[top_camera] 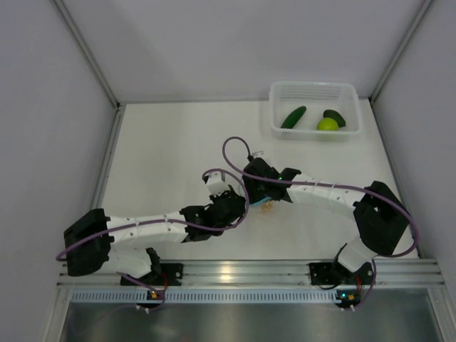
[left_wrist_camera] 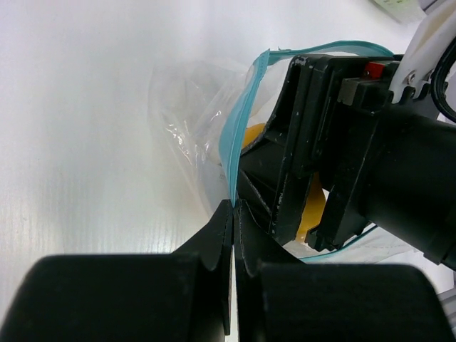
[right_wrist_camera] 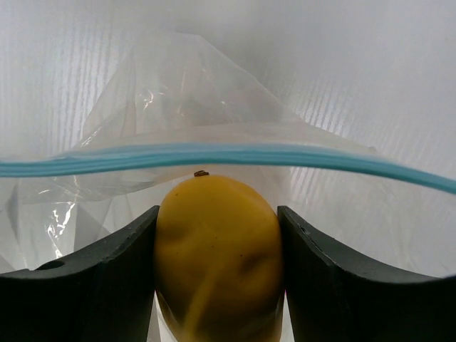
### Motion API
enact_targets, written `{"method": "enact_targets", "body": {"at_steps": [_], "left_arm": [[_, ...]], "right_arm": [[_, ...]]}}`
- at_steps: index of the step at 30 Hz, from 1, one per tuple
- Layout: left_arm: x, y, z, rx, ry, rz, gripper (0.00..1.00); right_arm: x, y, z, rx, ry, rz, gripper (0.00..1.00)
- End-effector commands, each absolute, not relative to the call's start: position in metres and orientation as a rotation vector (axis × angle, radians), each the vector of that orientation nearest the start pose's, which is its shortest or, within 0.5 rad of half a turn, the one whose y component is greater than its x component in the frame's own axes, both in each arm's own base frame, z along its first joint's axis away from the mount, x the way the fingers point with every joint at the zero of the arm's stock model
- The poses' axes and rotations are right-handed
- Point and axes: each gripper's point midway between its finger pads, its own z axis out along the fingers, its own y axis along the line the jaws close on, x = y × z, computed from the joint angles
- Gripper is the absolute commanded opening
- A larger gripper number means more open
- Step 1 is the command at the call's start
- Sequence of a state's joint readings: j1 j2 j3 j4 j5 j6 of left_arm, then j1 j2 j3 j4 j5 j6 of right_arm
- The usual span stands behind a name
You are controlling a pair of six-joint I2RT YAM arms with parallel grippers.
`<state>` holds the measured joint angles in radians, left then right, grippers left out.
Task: Open the zip-top bag and remove the fake food
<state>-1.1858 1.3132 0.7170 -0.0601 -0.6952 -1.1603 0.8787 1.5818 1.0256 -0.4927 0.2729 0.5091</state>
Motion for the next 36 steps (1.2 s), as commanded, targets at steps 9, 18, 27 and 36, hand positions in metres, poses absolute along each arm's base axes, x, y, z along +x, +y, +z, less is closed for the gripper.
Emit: {"method": "enact_targets", "body": {"at_steps": [9, 18, 27, 36], "left_arm": [[0.216, -0.311, 0.163, -0.341, 2.022, -0.742, 0.0], [0.221, -0.305, 0.198, -0.192, 1.963, -0.683, 0.0], [0.22, -0.277, 0.197, -0.244, 1.94, -0.632, 0.0], [0.228, -0.25, 0.178, -0.316, 1.958, -0.594, 0.0]], "right_arm": [[0.262, 0.311, 0.141, -0.467, 2.267, 0.428, 0.29], [0.258, 0.329, 0.157, -0.557, 2.187, 0.371, 0.23], [0.274, 0.293, 0.143, -0.356, 2.237, 0.156, 0.18], [0.274, 0.286, 0.146, -0.324, 2.215, 0.198, 0.11]]}}
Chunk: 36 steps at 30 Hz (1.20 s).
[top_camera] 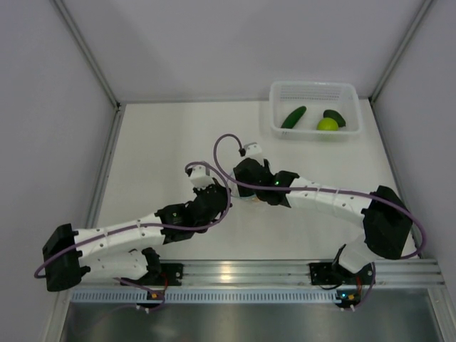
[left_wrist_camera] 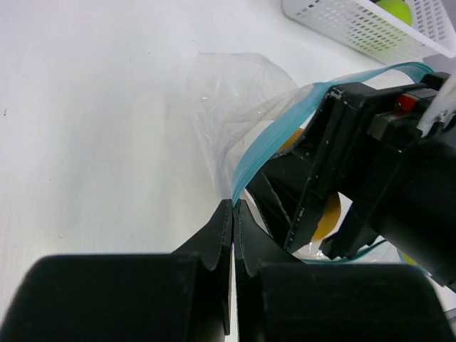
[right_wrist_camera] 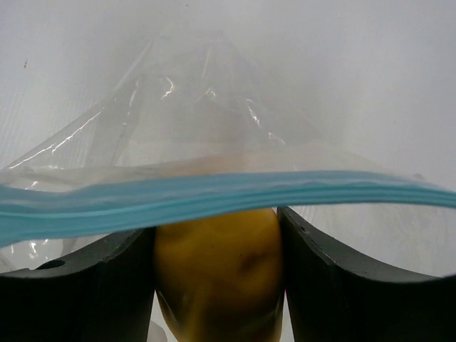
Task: Open the zip-top bag and remove the fake food
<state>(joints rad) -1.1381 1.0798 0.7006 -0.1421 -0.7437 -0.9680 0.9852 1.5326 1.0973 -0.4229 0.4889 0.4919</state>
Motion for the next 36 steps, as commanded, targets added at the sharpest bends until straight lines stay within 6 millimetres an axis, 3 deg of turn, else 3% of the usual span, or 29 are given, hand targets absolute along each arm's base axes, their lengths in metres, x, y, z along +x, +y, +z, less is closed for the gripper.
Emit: {"method": "enact_targets", "body": {"at_steps": [1, 4, 11, 15, 17, 18, 20, 21, 27, 29, 30, 31, 36], "left_arm": [[0.23, -0.248, 0.179, -0.324, 1.953, -0.591, 0.0], [0.232, -0.248, 0.188, -0.322, 1.934, -0.595, 0.0], [0.239, -0.247, 0.222, -0.298, 1.866, -0.591, 0.0], [0.242, -0.231, 0.235, -0.343, 1.811, -0.557, 0.0], [0.242, -0.225, 0.23, -0.358, 1.81, -0.54, 0.0], [0.242, -0.222, 0.23, -0.372, 1.805, -0.542, 0.0], [0.243, -0.218, 0.227, -0.381, 1.807, -0.54, 0.0], [0.244, -0.215, 0.228, -0.393, 1.802, -0.541, 0.0], [0.248, -0.206, 0.222, -0.396, 1.812, -0.531, 0.0], [0.248, -0.207, 0.224, -0.387, 1.815, -0.545, 0.0], [0.248, -0.209, 0.225, -0.376, 1.814, -0.556, 0.0], [0.247, -0.212, 0.226, -0.362, 1.815, -0.569, 0.0], [0.237, -0.248, 0.236, -0.175, 1.811, -0.74, 0.0]], "right_arm": [[0.273, 0.292, 0.146, -0.366, 2.216, 0.219, 0.1], [0.265, 0.309, 0.132, -0.53, 2.218, 0.191, 0.09], [0.243, 0.348, 0.123, -0.728, 2.196, 0.234, 0.08], [0.231, 0.36, 0.126, -0.835, 2.162, 0.302, 0.08], [0.223, 0.369, 0.134, -0.869, 2.118, 0.386, 0.08], [0.215, 0.37, 0.129, -0.921, 2.116, 0.423, 0.08], [0.209, 0.375, 0.14, -0.947, 2.065, 0.494, 0.08], [0.204, 0.373, 0.136, -0.988, 2.058, 0.513, 0.07], [0.198, 0.362, 0.151, -0.999, 1.933, 0.554, 0.04], [0.196, 0.36, 0.166, -0.972, 1.871, 0.59, 0.04], [0.197, 0.357, 0.166, -0.949, 1.857, 0.591, 0.04], [0.199, 0.358, 0.18, -0.917, 1.816, 0.615, 0.04], [0.193, 0.362, 0.205, -0.906, 1.699, 0.698, 0.03]]}}
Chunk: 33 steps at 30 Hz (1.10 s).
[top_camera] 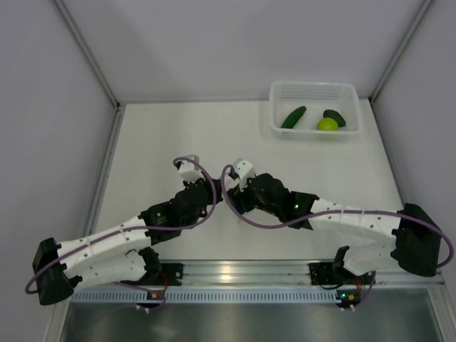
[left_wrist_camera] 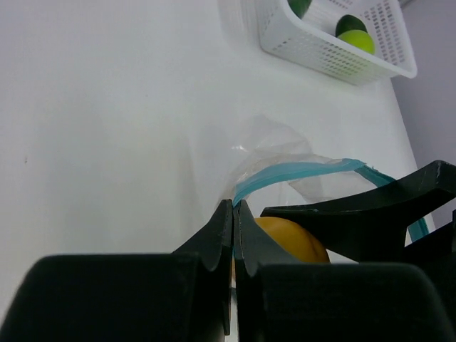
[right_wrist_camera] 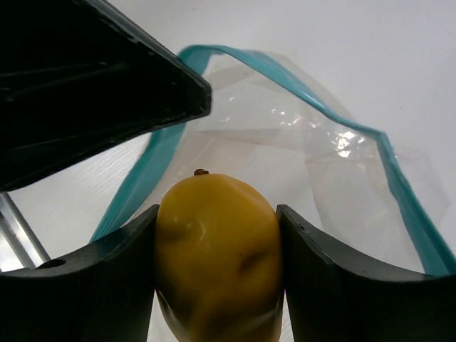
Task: Open the zip-top bag and remove the fake food
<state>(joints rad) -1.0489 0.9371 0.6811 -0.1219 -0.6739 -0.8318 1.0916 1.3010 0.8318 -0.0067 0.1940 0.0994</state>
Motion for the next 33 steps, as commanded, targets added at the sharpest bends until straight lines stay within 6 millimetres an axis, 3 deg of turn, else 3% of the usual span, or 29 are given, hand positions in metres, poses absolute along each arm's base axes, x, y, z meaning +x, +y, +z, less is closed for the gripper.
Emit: {"method": "enact_targets", "body": {"at_steps": [1, 3, 8, 15, 26, 33], "left_arm": [[0.235, -0.256, 0.241, -0.141, 1.797, -0.785, 0.0], [0.227, -0.272, 0.241, -0.02, 1.802, -0.839, 0.0], [0.218, -0.288, 0.244, 0.09, 1.775, -0.919, 0.0], [0.22, -0.283, 0.228, 0.102, 1.796, -0.871, 0.0], [0.226, -0.266, 0.213, 0.045, 1.813, -0.776, 0.0], [0.231, -0.255, 0.198, -0.047, 1.846, -0.728, 0.0]], "right_arm": [[0.194, 0.362, 0.207, -0.91, 1.692, 0.693, 0.03], [0.202, 0.361, 0.215, -0.88, 1.69, 0.654, 0.03], [0.22, 0.353, 0.226, -0.785, 1.727, 0.558, 0.01], [0.224, 0.346, 0.243, -0.724, 1.721, 0.544, 0.01], [0.217, 0.325, 0.207, -0.829, 1.792, 0.456, 0.01], [0.21, 0.316, 0.223, -0.752, 1.746, 0.535, 0.01]]}}
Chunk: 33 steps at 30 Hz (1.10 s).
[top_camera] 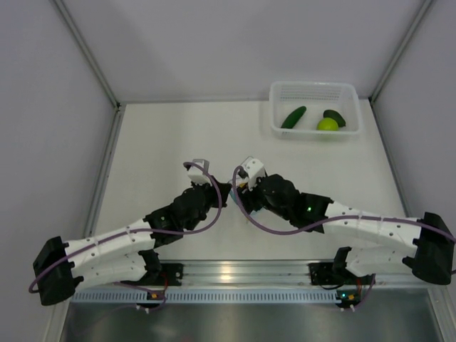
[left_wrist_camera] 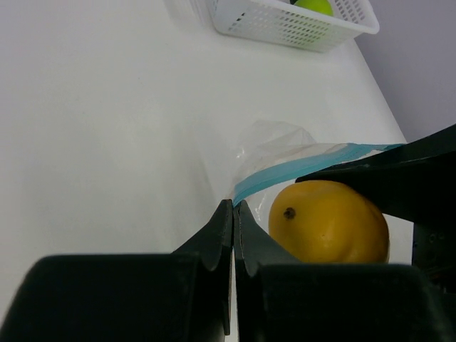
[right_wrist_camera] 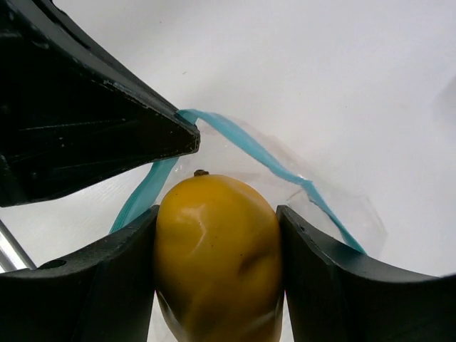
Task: Open the zip-top bag and remove the fake food
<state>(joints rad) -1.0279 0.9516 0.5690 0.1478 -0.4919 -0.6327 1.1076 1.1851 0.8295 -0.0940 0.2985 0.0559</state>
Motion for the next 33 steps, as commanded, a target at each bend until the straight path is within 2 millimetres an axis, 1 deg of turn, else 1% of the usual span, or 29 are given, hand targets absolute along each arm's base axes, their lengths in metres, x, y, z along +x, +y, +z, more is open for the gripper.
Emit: {"method": "enact_targets", "body": {"at_steps": [1, 2, 5, 6, 8, 11, 12, 13, 17, 19, 20, 21, 24, 25, 26, 27, 28, 29, 30, 31, 32, 33], "left_arm": [[0.23, -0.256, 0.199, -0.061, 1.847, -0.743, 0.0], [0.23, -0.256, 0.198, -0.065, 1.849, -0.748, 0.0], [0.226, -0.262, 0.2, -0.056, 1.858, -0.785, 0.0], [0.226, -0.264, 0.201, -0.054, 1.861, -0.795, 0.0], [0.222, -0.274, 0.203, -0.028, 1.872, -0.847, 0.0], [0.214, -0.29, 0.208, 0.0, 1.876, -0.949, 0.0], [0.213, -0.293, 0.205, 0.001, 1.888, -0.961, 0.0], [0.212, -0.296, 0.208, -0.011, 1.885, -0.992, 0.0], [0.21, -0.302, 0.204, -0.034, 1.908, -1.032, 0.0], [0.215, -0.298, 0.2, -0.098, 1.911, -1.013, 0.0], [0.215, -0.293, 0.192, -0.125, 1.935, -0.983, 0.0], [0.222, -0.285, 0.191, -0.18, 1.929, -0.935, 0.0], [0.227, -0.268, 0.177, -0.258, 1.974, -0.819, 0.0], [0.23, -0.261, 0.175, -0.284, 1.969, -0.778, 0.0], [0.232, -0.258, 0.175, -0.292, 1.968, -0.758, 0.0], [0.232, -0.256, 0.177, -0.297, 1.963, -0.748, 0.0], [0.232, -0.249, 0.173, -0.297, 1.972, -0.708, 0.0], [0.233, -0.245, 0.175, -0.31, 1.964, -0.698, 0.0], [0.232, -0.241, 0.174, -0.312, 1.968, -0.677, 0.0], [0.233, -0.237, 0.174, -0.317, 1.967, -0.661, 0.0], [0.234, -0.232, 0.176, -0.328, 1.959, -0.635, 0.0], [0.234, -0.229, 0.18, -0.333, 1.952, -0.63, 0.0]], "right_arm": [[0.21, 0.315, 0.223, -0.75, 1.747, 0.536, 0.01], [0.21, 0.317, 0.228, -0.739, 1.724, 0.556, 0.01], [0.209, 0.317, 0.232, -0.73, 1.711, 0.572, 0.01], [0.209, 0.319, 0.238, -0.717, 1.688, 0.59, 0.0], [0.208, 0.319, 0.242, -0.691, 1.669, 0.616, 0.01], [0.208, 0.322, 0.259, -0.631, 1.621, 0.674, 0.0], [0.209, 0.322, 0.264, -0.608, 1.61, 0.687, 0.0], [0.21, 0.324, 0.274, -0.569, 1.583, 0.719, 0.0], [0.212, 0.322, 0.295, -0.46, 1.534, 0.781, 0.01], [0.213, 0.324, 0.3, -0.439, 1.536, 0.799, 0.01], [0.215, 0.323, 0.306, -0.422, 1.539, 0.794, 0.01], [0.217, 0.322, 0.307, -0.412, 1.548, 0.782, 0.01], [0.231, 0.311, 0.313, -0.374, 1.584, 0.706, 0.0], [0.241, 0.303, 0.313, -0.355, 1.601, 0.68, 0.0], [0.245, 0.304, 0.324, -0.368, 1.602, 0.715, 0.0], [0.255, 0.298, 0.317, -0.367, 1.647, 0.693, 0.0], [0.283, 0.275, 0.325, -0.293, 1.649, 0.649, 0.0], [0.294, 0.267, 0.325, -0.283, 1.655, 0.633, 0.01], [0.32, 0.242, 0.32, -0.225, 1.678, 0.553, 0.01], [0.335, 0.228, 0.319, -0.209, 1.686, 0.499, 0.0], [0.348, 0.219, 0.328, -0.189, 1.674, 0.474, 0.01], [0.376, 0.194, 0.316, -0.132, 1.711, 0.398, 0.01]]}}
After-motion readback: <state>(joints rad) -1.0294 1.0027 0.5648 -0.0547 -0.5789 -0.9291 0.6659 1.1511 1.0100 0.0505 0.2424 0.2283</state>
